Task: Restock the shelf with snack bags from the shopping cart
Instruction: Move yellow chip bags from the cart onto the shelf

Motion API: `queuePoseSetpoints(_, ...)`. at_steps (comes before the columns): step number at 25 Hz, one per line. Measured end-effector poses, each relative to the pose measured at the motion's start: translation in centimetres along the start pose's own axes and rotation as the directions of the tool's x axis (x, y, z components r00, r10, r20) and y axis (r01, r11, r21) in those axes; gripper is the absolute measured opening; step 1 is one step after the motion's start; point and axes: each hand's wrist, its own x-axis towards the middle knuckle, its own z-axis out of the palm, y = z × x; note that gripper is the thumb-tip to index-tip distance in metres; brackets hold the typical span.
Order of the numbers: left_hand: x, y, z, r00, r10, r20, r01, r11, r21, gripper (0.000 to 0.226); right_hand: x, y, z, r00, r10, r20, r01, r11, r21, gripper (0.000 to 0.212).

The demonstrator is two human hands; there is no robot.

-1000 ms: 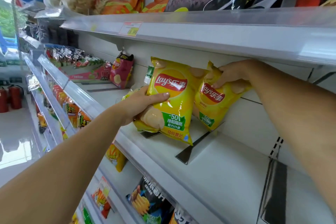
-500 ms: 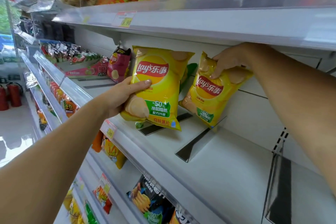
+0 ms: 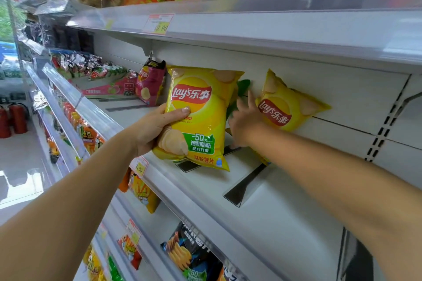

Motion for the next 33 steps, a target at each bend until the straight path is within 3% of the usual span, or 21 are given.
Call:
queuePoseSetpoints(2, 0.0, 0.1, -0.2, 1.0, -0.014, 0.007, 0.014, 1.0, 0.008, 0.102, -0.3, -0.7, 1.8, 0.997, -0.072, 0.003, 0.072, 0.995, -0.068, 0.038)
queuePoseSetpoints(5, 0.4, 0.3, 0.0, 1.0, -0.014, 0.019, 0.013, 1.0, 0.022, 0.098, 0.0, -1.5, 4.3, 0.983, -0.182, 0.026, 0.183, 0.983, -0.025, 0.035)
queuePoseSetpoints(7, 0.9, 0.3, 0.6, 1.0, -0.017, 0.013, 0.016, 0.999, 0.027, 0.078, 0.5, -1.8, 5.2, 0.942, -0.22, -0.253, 0.263, 0.952, 0.155, 0.036)
queuePoseSetpoints(8, 1.2, 0.2, 1.0, 1.0, -0.019, 0.014, 0.019, 0.999, 0.028, 0.061, 0.3, -1.3, 5.2, 0.888, -0.173, -0.426, 0.317, 0.901, 0.295, 0.04)
queuePoseSetpoints(9, 1.6, 0.1, 1.4, 1.0, -0.027, 0.016, 0.027, 0.999, 0.033, 0.049, -0.5, -0.7, 4.9, 0.864, -0.122, -0.489, 0.322, 0.88, 0.35, 0.043)
queuePoseSetpoints(12, 2.8, -0.6, 2.6, 0.997, -0.068, 0.04, 0.067, 0.997, 0.034, 0.058, -2.4, 2.6, 6.3, 0.798, -0.185, -0.573, 0.295, 0.95, 0.103, 0.041)
queuePoseSetpoints(13, 3.3, -1.0, 3.0, 0.996, -0.081, 0.047, 0.08, 0.996, 0.034, 0.064, -3.2, 4.0, 7.0, 0.812, -0.216, -0.543, 0.284, 0.958, 0.044, 0.039)
queuePoseSetpoints(14, 3.7, -1.4, 3.6, 0.994, -0.095, 0.055, 0.092, 0.995, 0.043, 0.069, -4.1, 5.5, 7.9, 0.8, -0.201, -0.565, 0.283, 0.957, 0.061, 0.037)
queuePoseSetpoints(15, 4.2, -1.8, 4.0, 0.992, -0.108, 0.058, 0.105, 0.993, 0.05, 0.071, -5.1, 6.3, 8.6, 0.77, -0.116, -0.628, 0.3, 0.933, 0.196, 0.035)
queuePoseSetpoints(16, 4.5, -2.2, 4.4, 0.991, -0.122, 0.062, 0.118, 0.991, 0.058, 0.073, -6.6, 6.6, 8.7, 0.724, 0.071, -0.686, 0.279, 0.879, 0.386, 0.033)
queuePoseSetpoints(17, 4.9, -2.3, 4.9, 0.989, -0.131, 0.071, 0.126, 0.99, 0.067, 0.075, -8.0, 6.6, 8.2, 0.739, 0.312, -0.598, 0.23, 0.717, 0.658, 0.03)
queuePoseSetpoints(18, 5.2, -2.5, 5.3, 0.987, -0.14, 0.08, 0.133, 0.987, 0.087, 0.077, -9.3, 6.2, 7.7, 0.767, 0.507, -0.394, 0.153, 0.453, 0.879, 0.027)
queuePoseSetpoints(19, 5.5, -2.5, 5.7, 0.986, -0.143, 0.085, 0.132, 0.983, 0.123, 0.078, -10.1, 5.5, 6.8, 0.821, 0.558, -0.122, 0.055, 0.134, 0.989, 0.025)
queuePoseSetpoints(20, 5.7, -2.4, 6.2, 0.988, -0.139, 0.072, 0.124, 0.977, 0.173, 0.08, -10.5, 4.8, 6.2, 0.851, 0.518, 0.085, -0.006, -0.152, 0.988, 0.026)
queuePoseSetpoints(21, 5.8, -2.4, 6.5, 0.992, -0.121, 0.043, 0.108, 0.967, 0.229, 0.082, -10.5, 4.3, 5.8, 0.854, 0.487, 0.184, -0.026, -0.313, 0.95, 0.031)
queuePoseSetpoints(24, 5.6, -2.4, 7.2, 0.999, -0.004, -0.044, 0.022, 0.913, 0.407, 0.096, -10.2, 3.7, 4.5, 0.868, 0.435, 0.239, -0.006, -0.473, 0.881, 0.067)
queuePoseSetpoints(27, 5.1, -2.7, 7.6, 1.0, 0.003, 0.004, -0.004, 0.919, 0.395, 0.084, -9.2, 2.5, 4.6, 0.855, 0.463, 0.233, 0.012, -0.468, 0.884, 0.107)
queuePoseSetpoints(30, 4.9, -3.0, 8.4, 0.994, -0.11, 0.021, 0.101, 0.96, 0.261, 0.09, -8.5, 1.4, 4.3, 0.828, 0.533, 0.175, 0.059, -0.392, 0.918, 0.112)
queuePoseSetpoints(33, 3.9, -2.3, 9.2, 0.997, -0.078, -0.023, 0.081, 0.955, 0.286, 0.085, -8.7, 0.8, 4.4, 0.837, 0.495, 0.233, -0.021, -0.397, 0.918, 0.112)
